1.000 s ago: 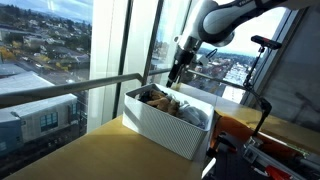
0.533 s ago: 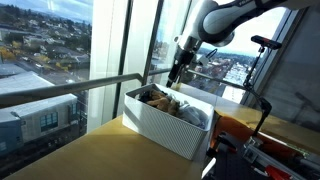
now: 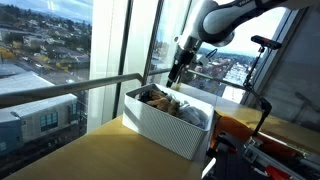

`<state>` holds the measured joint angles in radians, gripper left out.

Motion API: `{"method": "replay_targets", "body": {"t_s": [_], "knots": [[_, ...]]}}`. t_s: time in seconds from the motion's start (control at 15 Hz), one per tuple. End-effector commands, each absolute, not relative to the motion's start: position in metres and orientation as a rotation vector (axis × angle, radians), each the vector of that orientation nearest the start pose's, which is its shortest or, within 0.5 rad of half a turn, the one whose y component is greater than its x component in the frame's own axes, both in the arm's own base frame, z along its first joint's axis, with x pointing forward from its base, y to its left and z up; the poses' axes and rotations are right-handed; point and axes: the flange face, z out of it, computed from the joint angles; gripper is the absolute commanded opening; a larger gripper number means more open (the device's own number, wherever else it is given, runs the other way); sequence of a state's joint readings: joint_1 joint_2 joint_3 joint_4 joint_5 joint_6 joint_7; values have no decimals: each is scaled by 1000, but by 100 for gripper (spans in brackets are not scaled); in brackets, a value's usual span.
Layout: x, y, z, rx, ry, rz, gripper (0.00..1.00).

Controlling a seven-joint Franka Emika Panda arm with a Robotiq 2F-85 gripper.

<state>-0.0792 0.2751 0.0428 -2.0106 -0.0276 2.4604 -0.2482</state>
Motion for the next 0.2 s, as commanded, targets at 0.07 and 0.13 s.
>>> {"method": "replay_targets", "body": {"t_s": [0.07,0.13], "knots": [[614,-23,336,-3142,-361,-272,100],[614,-23,336,-3142,-361,-272,100]]}}
